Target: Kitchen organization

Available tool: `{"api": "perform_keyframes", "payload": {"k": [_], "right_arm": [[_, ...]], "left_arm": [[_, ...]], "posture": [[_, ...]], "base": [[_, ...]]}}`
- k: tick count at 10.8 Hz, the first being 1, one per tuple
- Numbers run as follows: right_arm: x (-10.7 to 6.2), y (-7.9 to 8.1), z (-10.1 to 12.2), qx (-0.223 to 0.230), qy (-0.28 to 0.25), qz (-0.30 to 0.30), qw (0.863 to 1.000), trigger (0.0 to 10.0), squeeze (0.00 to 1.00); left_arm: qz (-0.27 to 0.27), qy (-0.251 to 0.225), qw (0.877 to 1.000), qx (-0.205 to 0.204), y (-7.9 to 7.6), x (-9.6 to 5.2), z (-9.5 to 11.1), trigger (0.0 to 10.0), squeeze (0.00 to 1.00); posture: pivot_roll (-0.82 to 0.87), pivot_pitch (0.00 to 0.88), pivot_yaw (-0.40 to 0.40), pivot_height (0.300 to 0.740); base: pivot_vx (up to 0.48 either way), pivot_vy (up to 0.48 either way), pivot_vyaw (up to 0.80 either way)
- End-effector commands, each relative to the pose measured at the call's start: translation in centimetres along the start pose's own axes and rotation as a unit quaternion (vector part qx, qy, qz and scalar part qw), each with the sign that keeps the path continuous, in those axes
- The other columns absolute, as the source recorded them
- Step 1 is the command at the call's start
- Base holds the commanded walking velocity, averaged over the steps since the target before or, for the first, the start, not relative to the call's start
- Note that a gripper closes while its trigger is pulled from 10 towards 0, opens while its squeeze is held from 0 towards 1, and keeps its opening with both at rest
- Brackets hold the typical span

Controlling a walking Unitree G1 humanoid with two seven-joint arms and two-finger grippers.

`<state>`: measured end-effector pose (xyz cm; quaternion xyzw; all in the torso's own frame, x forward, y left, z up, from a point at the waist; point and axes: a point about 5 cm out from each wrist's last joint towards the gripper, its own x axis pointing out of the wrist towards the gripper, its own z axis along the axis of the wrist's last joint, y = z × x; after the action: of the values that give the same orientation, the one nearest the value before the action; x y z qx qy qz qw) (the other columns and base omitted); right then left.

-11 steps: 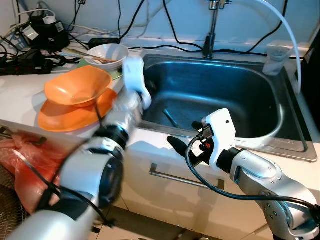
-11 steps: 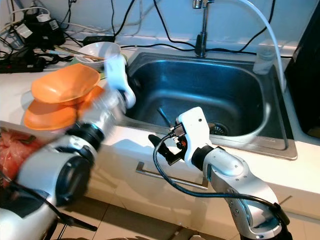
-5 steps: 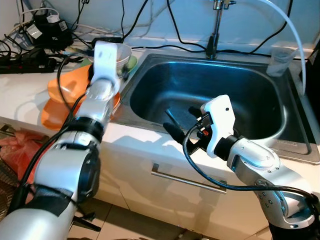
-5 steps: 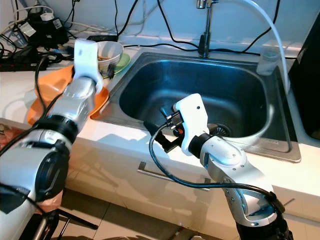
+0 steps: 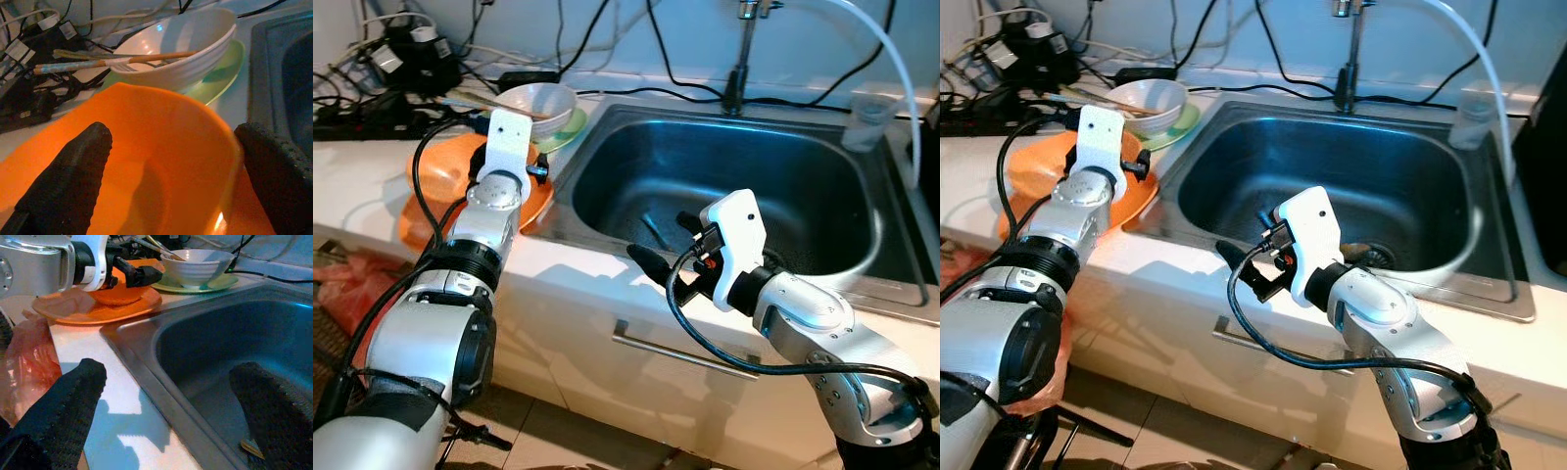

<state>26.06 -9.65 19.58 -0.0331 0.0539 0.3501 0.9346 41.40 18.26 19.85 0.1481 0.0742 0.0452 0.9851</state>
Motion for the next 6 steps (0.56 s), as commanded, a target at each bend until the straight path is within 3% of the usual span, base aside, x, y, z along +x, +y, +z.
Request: {"api": "perform_keyframes", "payload": {"k": [1,6], "right_arm": [[0.14,0.07,0.10,0.000,-0.006,0.006,1.000,10.0,0.00],[0.16,-0.01,0.12,-0.002,-0.007,0.006,1.000,10.0,0.00]], "left_arm": [[0.000,0.011,1.000,0.015,0.36,-0.04,-0.24,10.0,0.00],[-0.043,0.043,0.998,0.014,0.34,-0.13,-1.01,10.0,0.00]], "posture": [[-0.09,0.000,0.090,0.740],[-0.09,0.000,0.090,0.740]], "base": [[0.000,0.000,0.00],[0.000,0.000,0.00]]}}
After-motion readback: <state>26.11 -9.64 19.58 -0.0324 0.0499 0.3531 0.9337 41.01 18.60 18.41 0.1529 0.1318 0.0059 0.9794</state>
